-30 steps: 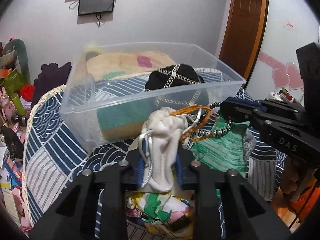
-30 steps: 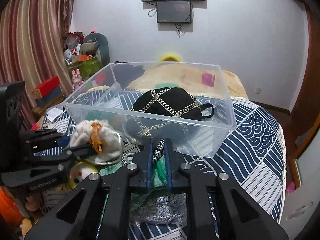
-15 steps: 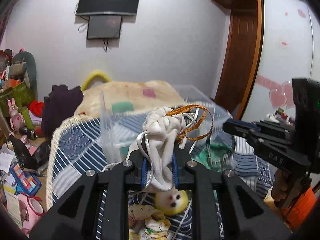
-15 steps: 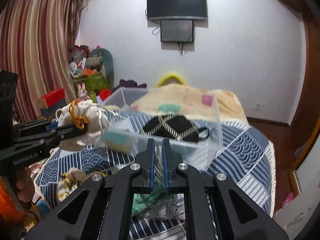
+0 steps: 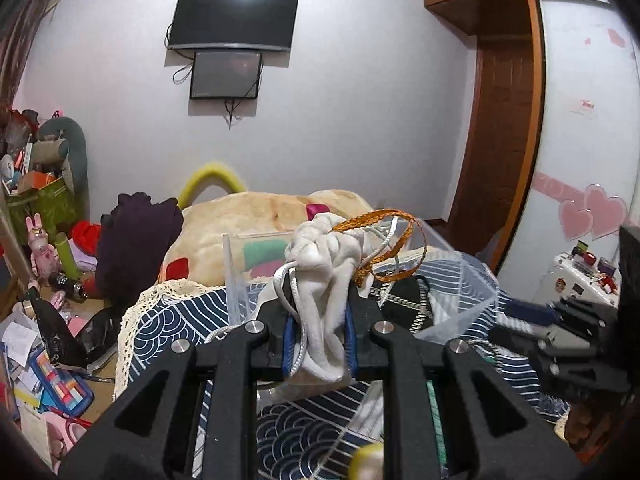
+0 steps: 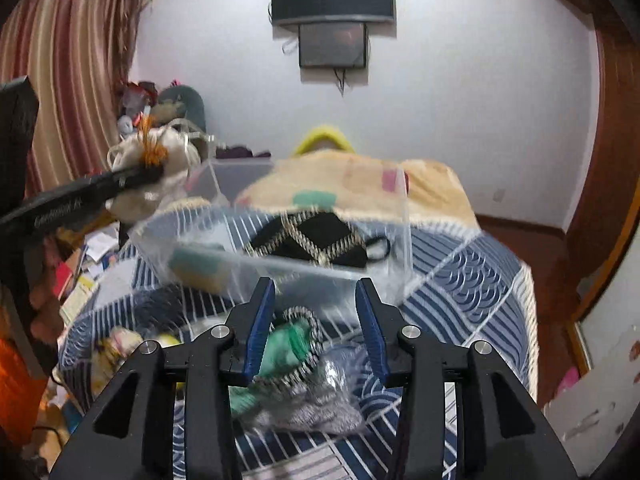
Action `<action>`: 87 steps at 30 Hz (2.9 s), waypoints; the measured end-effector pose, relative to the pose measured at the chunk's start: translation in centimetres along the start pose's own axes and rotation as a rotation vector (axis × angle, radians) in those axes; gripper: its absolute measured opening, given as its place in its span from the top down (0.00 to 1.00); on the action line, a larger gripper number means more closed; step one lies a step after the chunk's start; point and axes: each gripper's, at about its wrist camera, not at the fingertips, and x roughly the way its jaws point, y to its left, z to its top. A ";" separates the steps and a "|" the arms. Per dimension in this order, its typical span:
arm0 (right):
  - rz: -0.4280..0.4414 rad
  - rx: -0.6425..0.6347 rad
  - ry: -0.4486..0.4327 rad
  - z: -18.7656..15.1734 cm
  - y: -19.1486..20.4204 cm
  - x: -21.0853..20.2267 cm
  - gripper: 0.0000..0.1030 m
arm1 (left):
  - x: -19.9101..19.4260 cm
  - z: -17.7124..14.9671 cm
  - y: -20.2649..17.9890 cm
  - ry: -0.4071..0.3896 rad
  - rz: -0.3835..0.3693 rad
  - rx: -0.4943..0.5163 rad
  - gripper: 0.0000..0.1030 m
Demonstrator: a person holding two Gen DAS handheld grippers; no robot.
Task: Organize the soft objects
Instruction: 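Grasp the white drawstring pouch with the left gripper and drop it into the box, then grasp the floral cloth with the left gripper while the right grasps the green glove, drop both in box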
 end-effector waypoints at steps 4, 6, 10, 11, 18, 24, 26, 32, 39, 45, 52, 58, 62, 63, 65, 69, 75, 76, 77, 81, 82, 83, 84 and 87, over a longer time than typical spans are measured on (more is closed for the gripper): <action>0.044 0.005 0.047 -0.7 -0.5 1.2 0.65 | 2.5 -0.1 0.1 0.046 0.017 -0.002 0.81; 0.065 0.005 0.067 -1.0 -0.5 1.5 0.82 | 3.4 -0.3 0.0 0.062 0.027 0.011 0.81; 0.038 0.007 0.024 -1.1 -0.4 0.6 0.93 | 5.2 -0.6 -0.6 0.103 0.038 0.039 0.81; 0.044 0.014 0.006 -0.9 -0.5 0.1 0.93 | 5.6 -0.7 -0.7 0.114 0.035 0.044 0.80; 0.026 0.020 -0.107 2.1 -0.9 -1.9 0.93 | 8.1 -1.7 -1.2 0.198 0.025 0.052 0.78; -0.029 0.029 -0.117 5.0 -1.0 1.0 0.93 | 8.1 -1.9 -1.2 0.199 0.023 0.049 0.70; -0.051 0.022 -0.088 5.3 -1.0 2.7 0.93 | 8.1 -1.9 -1.3 0.201 0.030 0.060 0.66; -0.086 0.012 0.025 4.3 -0.7 5.5 0.90 | 6.9 -1.5 -1.2 0.165 0.018 0.053 0.26; -0.076 -0.001 -0.034 4.1 -0.3 1.8 0.39 | 4.6 -0.7 -1.3 0.157 0.010 0.052 0.11; -0.056 -0.017 -0.101 3.6 -0.2 -1.9 0.19 | 0.8 -0.5 -1.1 0.081 0.051 0.051 0.00; -0.001 -0.011 -0.038 1.1 0.8 -1.7 0.19 | -0.6 -3.7 -1.3 0.159 0.058 0.079 0.00; 0.034 -0.025 0.050 -2.0 2.0 0.3 0.19 | -1.1 -8.8 -0.7 0.270 0.115 0.113 0.00; 0.051 -0.041 0.085 -2.6 2.9 1.4 0.20 | -1.4 -11.0 1.2 0.312 0.130 0.069 0.00; 0.052 -0.046 0.089 -2.8 3.2 1.5 0.20 | -1.5 -11.3 1.6 0.316 0.133 0.060 0.00; 0.042 -0.067 0.095 -3.0 3.7 1.9 0.26 | -1.9 -12.0 2.4 0.316 0.120 0.036 0.03; 0.015 -0.082 0.099 -3.1 3.8 2.3 0.44 | -2.0 -13.2 3.0 0.334 0.090 0.023 0.33; 0.038 -0.077 0.101 -3.3 3.5 2.3 0.88 | -2.5 -14.0 1.9 0.332 0.062 0.060 0.77; 0.046 -0.070 0.097 -3.3 3.4 2.1 0.89 | -2.5 -13.9 1.8 0.331 0.063 0.066 0.83; 0.049 -0.065 0.089 -3.2 3.3 1.8 0.90 | -2.6 -13.9 1.7 0.329 0.063 0.070 0.87; 0.059 -0.056 0.036 -2.6 3.2 0.3 0.91 | -3.0 -13.4 1.9 0.313 0.074 0.055 0.88; 0.062 -0.053 0.018 -2.3 3.3 -0.3 0.91 | -3.2 -13.0 2.0 0.301 0.075 0.049 0.89; 0.065 -0.051 0.003 -2.0 3.3 -0.7 0.91 | -3.4 -12.6 2.1 0.290 0.077 0.044 0.89; 0.063 -0.050 -0.016 -1.7 3.2 -1.2 0.91 | -3.7 -11.9 2.1 0.271 0.080 0.039 0.89; 0.055 -0.040 -0.066 -0.7 3.0 -2.3 0.91 | -4.2 -9.6 2.2 0.205 0.067 0.033 0.89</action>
